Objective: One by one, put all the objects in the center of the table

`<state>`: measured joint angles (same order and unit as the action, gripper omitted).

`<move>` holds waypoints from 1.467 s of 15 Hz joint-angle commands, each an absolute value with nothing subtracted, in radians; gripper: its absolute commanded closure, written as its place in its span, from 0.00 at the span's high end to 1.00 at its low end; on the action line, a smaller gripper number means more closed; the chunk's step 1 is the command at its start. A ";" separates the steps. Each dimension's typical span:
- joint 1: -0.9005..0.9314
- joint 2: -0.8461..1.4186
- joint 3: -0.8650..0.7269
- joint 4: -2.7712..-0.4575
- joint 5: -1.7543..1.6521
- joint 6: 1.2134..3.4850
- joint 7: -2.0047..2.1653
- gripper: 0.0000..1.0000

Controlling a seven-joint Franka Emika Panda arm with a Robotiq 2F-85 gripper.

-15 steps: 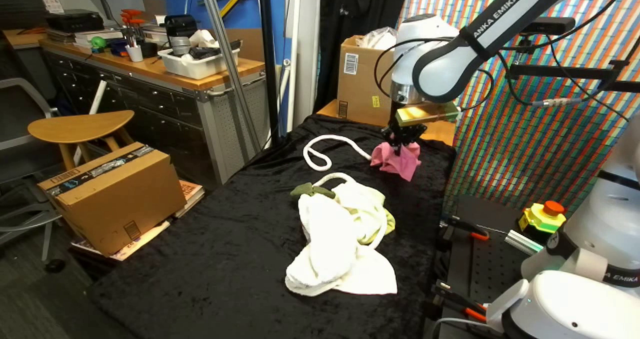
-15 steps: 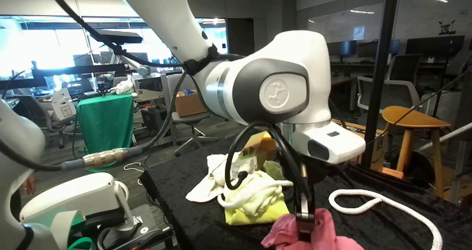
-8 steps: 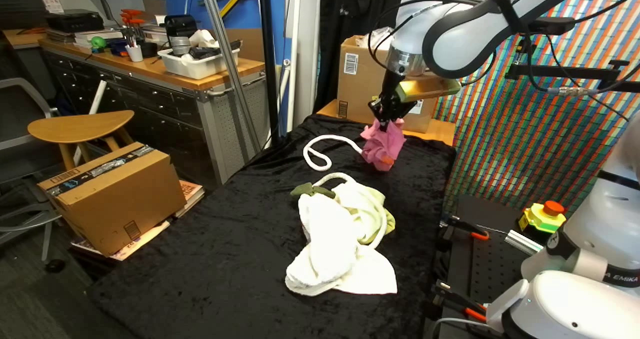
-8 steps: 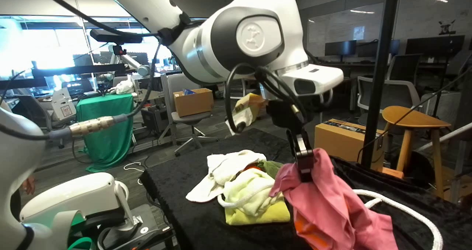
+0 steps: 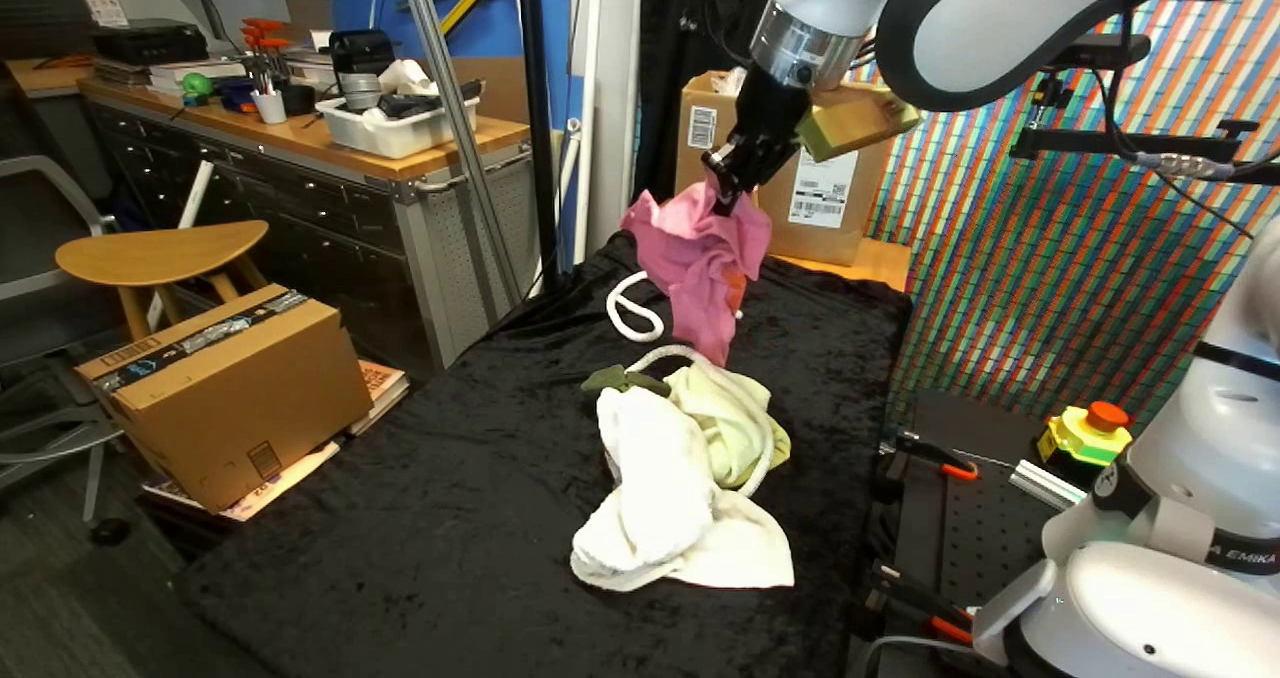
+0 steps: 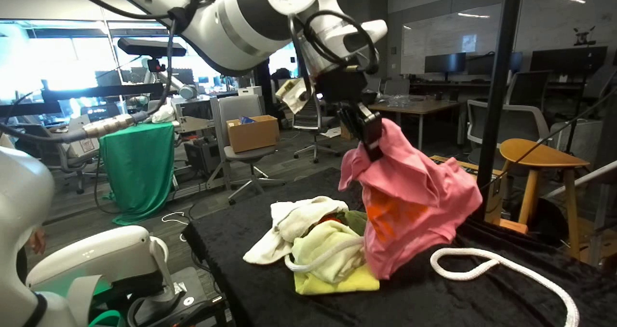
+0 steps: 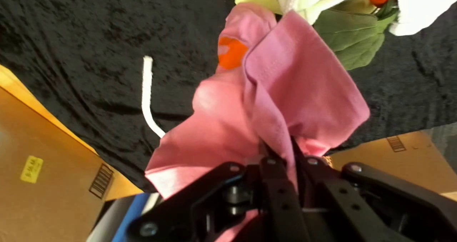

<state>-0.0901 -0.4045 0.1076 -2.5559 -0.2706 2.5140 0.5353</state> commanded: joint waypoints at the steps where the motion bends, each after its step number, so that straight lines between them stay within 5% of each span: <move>1: -0.039 -0.483 0.143 -2.529 -0.240 2.516 0.416 0.07; 9: 0.158 -0.514 0.056 -2.483 -0.006 2.477 0.014 0.08; 22: 0.183 -0.267 0.082 -2.473 0.025 2.424 -0.152 0.08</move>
